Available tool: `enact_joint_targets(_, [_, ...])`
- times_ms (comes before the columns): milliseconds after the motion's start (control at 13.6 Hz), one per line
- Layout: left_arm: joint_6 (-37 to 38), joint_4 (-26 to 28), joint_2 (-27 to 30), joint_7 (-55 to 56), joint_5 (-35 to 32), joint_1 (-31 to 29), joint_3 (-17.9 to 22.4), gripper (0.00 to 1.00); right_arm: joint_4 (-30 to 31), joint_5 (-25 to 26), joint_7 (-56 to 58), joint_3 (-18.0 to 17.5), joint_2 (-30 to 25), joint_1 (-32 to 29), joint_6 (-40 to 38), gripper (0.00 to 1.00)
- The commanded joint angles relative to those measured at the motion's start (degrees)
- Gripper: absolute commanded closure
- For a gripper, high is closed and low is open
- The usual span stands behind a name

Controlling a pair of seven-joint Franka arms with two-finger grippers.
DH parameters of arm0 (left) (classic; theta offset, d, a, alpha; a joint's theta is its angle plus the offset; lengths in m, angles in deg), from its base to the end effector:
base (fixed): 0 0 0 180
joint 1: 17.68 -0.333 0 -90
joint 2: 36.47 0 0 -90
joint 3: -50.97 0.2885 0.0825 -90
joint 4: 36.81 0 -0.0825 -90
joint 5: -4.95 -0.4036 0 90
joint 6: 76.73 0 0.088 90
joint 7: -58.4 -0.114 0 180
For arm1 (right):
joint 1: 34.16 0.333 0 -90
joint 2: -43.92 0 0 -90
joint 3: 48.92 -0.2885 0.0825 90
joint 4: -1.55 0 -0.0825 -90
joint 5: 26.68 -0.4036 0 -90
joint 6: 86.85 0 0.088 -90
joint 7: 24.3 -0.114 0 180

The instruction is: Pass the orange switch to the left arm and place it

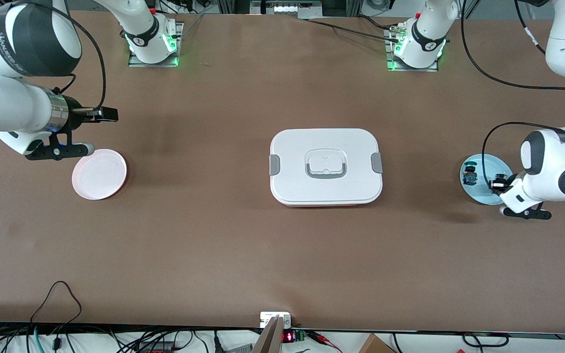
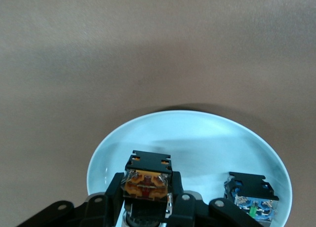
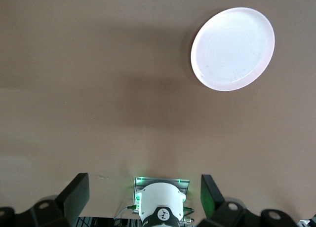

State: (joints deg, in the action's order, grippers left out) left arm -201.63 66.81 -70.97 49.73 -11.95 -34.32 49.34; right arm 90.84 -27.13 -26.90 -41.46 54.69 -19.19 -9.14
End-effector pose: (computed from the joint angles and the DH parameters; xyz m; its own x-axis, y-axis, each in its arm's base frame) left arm 0.5987 0.1737 0.1487 0.9619 -0.0614 -0.2665 -0.1017 -0.9849 -0.1401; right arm 0.5788 0.0821 0.4737 0.9233 0.0705 -0.3776 0.0898 -0.9954 0.0337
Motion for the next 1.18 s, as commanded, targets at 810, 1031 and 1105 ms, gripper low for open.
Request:
enact_joint_targets(810, [6.9,-4.1,1.0,-1.4,-0.6,-0.9,-1.2,0.00,-0.3,2.5,-4.8,-0.2,-0.1,-8.8,15.8,0.00])
enact_joint_targets(1031, [16.1,-14.8,1.5,-1.1,-0.4,0.4,-4.1,0.00,7.0,2.5,-2.0,-0.1,-5.2,-9.4,20.0,0.00])
enact_joint_targets(1105, [21.1,-18.4,2.1,-1.0,-0.5,0.5,-6.2,0.00,7.2,2.6,-0.7,-0.1,-5.4,-9.3,20.1,0.00])
